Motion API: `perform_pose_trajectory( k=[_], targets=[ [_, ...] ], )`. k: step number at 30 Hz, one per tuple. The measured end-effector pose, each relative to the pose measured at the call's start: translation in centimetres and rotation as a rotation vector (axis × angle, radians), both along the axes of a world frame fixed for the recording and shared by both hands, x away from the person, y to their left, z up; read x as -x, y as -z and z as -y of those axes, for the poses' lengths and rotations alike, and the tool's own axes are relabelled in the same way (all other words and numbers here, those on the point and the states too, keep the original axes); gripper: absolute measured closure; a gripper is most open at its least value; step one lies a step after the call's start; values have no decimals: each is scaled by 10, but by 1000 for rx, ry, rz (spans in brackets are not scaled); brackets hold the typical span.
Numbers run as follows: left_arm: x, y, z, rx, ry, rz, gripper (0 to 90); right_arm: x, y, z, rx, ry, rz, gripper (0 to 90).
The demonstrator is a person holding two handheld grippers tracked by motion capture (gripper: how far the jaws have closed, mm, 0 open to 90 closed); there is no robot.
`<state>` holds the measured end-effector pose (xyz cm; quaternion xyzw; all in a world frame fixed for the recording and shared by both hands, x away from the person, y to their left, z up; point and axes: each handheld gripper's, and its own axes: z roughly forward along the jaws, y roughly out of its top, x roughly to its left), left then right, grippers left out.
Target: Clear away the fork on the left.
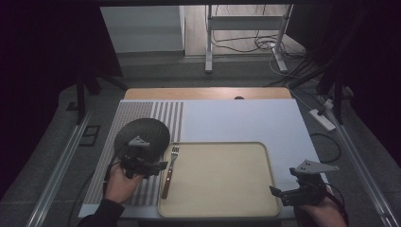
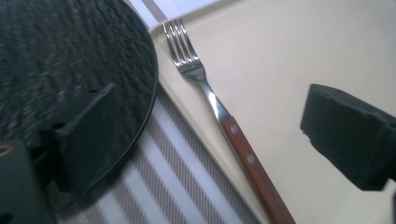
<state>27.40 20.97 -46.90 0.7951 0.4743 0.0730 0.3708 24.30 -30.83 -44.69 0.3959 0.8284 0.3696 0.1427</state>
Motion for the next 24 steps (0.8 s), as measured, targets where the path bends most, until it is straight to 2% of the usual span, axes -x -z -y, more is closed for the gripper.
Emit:
perform_pose_trajectory(
  k=[4,9,14,19,24],
  targets=[
    [28,-6,-23,21,-20,59,10,0,0,0,2,3,-1,3],
    [63,-5,-47,42,-77,104,2,-1,0,0,1,12,-4,3],
    [91,-4,-59,20,-117,174,0,-1,-1,1,-7,25,1,3],
    [101,2,-61,4,-105,204,0,-1,-1,1,-5,26,1,3],
    [97,2,-61,11,-107,180,8,-1,0,0,6,19,0,3]
  ],
)
